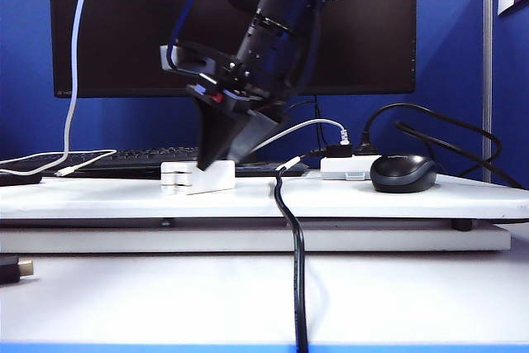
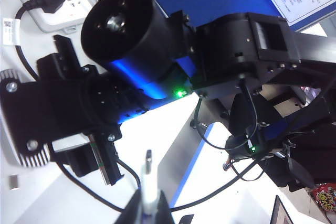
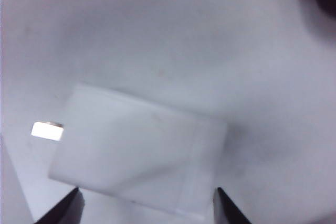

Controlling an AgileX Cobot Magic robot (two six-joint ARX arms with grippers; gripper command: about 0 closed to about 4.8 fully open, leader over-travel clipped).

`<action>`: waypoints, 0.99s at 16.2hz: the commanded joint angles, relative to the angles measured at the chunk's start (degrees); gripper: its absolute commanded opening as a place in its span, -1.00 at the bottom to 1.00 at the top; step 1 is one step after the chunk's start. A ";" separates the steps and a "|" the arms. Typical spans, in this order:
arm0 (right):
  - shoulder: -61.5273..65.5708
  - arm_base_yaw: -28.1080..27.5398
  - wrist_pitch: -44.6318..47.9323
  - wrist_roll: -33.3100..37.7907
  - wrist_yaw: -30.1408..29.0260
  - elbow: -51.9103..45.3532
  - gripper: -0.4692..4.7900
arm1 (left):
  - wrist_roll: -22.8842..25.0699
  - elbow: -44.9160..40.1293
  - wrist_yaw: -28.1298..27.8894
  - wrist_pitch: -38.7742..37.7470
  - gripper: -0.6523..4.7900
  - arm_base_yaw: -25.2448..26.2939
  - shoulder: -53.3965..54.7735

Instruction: Pick up the Type-C charging cable and the charging base, insert one end of the Type-C charger into the corresponding slot on the base, and finally place the plugged-in charger back on the table.

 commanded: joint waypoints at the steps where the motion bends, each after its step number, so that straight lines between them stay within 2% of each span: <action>1: -0.35 0.50 2.40 -5.66 -2.23 0.28 0.48 | 0.24 0.13 0.55 -0.17 -0.78 0.02 -0.33; 2: -0.35 0.46 4.94 -19.98 -3.98 0.28 0.74 | 0.24 0.13 0.55 -0.04 -0.78 0.02 -1.42; 4: -0.31 0.46 4.85 -31.04 -9.46 0.26 0.74 | -0.20 0.13 0.52 0.20 -0.78 0.02 -3.45; 8: 2.54 0.72 4.70 -33.64 -9.38 0.26 0.74 | -0.22 0.13 0.55 0.35 -0.78 0.02 -4.72; 9: 3.21 0.76 5.07 -34.14 -7.39 0.26 0.00 | -0.22 0.13 0.55 0.31 -0.78 0.02 -4.90; 10: 3.17 0.79 5.09 -30.47 -5.22 0.26 -0.11 | -0.20 0.13 0.52 0.31 -0.78 0.02 -4.90; 11: 2.97 0.76 4.57 -26.64 -3.19 0.26 0.05 | -0.20 0.13 0.52 0.31 -0.78 0.02 -4.90; 12: 2.47 0.70 3.39 -26.91 -2.80 0.28 0.32 | -0.20 0.13 0.52 0.31 -0.78 0.02 -4.90; 16: 1.51 0.83 -0.04 -29.66 -1.01 0.35 0.36 | -0.20 0.13 0.55 0.24 -0.78 0.02 -4.90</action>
